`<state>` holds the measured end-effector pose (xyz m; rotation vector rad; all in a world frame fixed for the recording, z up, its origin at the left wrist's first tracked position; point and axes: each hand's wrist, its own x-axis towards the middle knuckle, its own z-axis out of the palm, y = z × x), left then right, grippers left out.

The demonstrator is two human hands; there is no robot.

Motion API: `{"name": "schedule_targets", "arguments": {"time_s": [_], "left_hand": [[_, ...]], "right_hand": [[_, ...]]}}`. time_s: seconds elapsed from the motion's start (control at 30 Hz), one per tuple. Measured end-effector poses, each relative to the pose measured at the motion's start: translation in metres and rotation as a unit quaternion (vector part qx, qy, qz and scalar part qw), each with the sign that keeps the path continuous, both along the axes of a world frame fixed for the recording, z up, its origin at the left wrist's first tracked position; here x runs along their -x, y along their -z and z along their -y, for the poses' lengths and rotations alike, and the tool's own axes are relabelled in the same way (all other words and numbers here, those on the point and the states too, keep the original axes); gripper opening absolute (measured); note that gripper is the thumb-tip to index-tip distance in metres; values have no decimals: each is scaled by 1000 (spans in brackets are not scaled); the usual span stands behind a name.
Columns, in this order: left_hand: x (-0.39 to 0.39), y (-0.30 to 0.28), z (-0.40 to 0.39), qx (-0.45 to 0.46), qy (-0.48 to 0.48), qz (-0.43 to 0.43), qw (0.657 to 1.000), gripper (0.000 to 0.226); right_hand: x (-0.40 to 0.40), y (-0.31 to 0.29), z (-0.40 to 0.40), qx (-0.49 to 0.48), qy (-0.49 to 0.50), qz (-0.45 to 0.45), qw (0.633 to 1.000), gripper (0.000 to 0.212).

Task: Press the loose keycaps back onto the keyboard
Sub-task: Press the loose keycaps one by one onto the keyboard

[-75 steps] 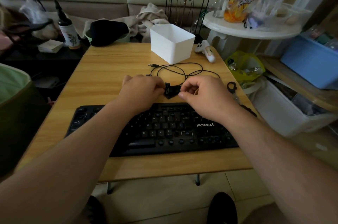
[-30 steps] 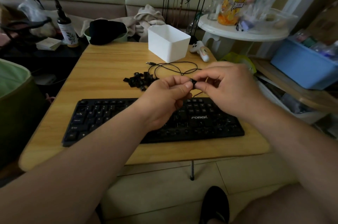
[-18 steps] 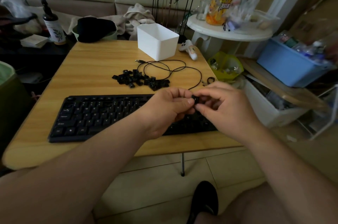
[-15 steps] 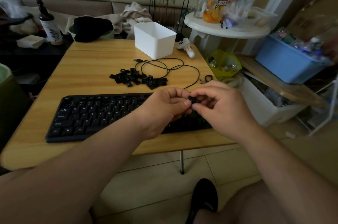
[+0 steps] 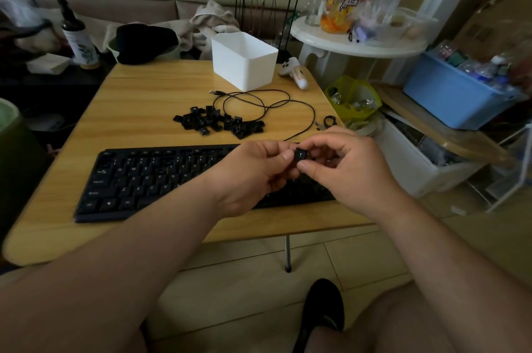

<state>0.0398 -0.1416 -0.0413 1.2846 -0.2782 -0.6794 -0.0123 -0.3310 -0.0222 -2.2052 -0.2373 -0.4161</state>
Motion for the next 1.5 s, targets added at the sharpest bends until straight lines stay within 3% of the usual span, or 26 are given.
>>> {"name": "schedule_targets", "arguments": {"time_s": [0.27,0.57,0.8,1.07,1.13,1.2,1.3,1.5], "left_hand": [[-1,-3,0,41,3,-22,999,21],[-1,-1,-2,49,-45,-22,998,19],[0,-4,-4,43,-26,-15,999,13],[-1,-6,-11,-53,-12,71,996,8],[-3,-10,-17,-203,-40,202,957,7],[-9,-11,-25,-333,-88,337,876,8],[-19,-6,-35,-406,-108,447,789,9],[-24,6,-31,-422,-58,508,749,12]], "right_hand": [[-1,1,-4,-94,14,-10,995,28],[-1,2,-6,-21,24,33,999,26],[0,0,-3,9,35,33,999,24],[0,-3,-1,55,8,18,998,22],[-1,-4,3,82,-6,-16,996,21],[-2,-2,6,158,-22,-78,984,22],[-3,0,2,281,-47,-152,947,22],[-12,-2,-8,297,-39,-189,935,20]]}}
